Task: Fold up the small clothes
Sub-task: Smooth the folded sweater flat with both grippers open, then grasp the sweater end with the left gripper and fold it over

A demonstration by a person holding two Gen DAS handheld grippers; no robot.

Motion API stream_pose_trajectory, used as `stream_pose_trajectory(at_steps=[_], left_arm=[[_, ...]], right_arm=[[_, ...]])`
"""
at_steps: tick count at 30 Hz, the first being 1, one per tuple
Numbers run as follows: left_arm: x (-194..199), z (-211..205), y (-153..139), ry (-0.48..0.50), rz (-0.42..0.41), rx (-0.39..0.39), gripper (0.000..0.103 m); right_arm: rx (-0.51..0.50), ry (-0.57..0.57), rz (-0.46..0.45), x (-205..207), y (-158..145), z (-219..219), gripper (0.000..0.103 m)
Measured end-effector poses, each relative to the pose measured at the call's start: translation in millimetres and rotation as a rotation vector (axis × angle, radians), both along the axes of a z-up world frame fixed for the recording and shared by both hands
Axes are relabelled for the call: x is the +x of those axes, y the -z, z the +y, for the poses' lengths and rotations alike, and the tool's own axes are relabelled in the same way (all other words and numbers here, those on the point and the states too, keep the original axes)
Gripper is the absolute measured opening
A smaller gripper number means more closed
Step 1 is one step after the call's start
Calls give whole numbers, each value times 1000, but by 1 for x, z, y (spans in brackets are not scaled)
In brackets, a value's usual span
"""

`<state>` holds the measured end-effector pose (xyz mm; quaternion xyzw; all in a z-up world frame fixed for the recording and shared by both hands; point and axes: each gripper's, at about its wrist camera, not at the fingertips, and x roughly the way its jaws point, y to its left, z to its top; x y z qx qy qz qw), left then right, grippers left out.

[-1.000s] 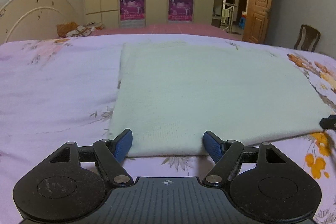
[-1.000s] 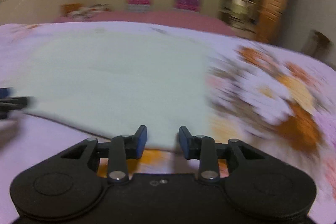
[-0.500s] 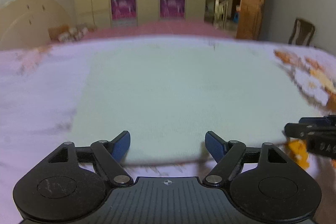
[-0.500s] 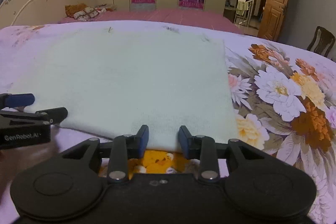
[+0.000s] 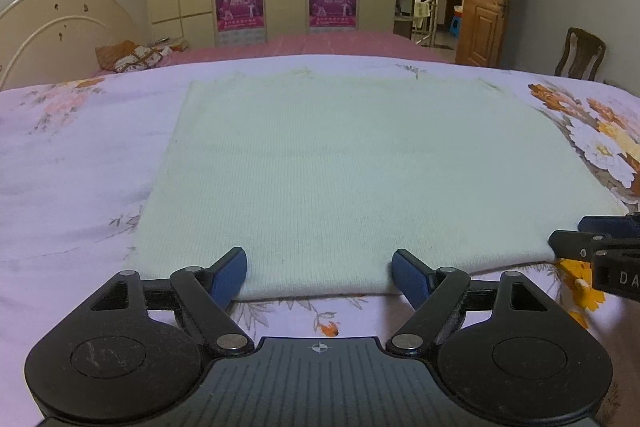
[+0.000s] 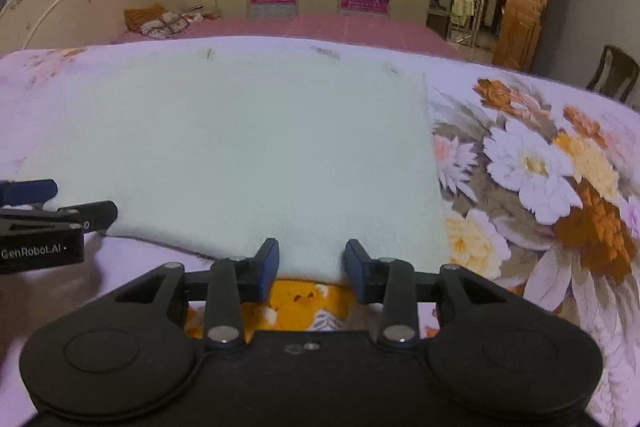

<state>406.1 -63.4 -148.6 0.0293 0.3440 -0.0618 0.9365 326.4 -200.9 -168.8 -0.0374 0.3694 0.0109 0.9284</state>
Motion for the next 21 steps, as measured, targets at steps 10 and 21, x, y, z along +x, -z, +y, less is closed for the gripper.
stream_pose_trajectory(at_steps=[10, 21], left_arm=[[-7, 9, -17, -27, 8, -24, 79], [-37, 93, 8, -277, 40, -591, 74]], right_arm=[[15, -7, -2, -4, -14, 0, 39], [85, -64, -60, -24, -41, 0, 38]])
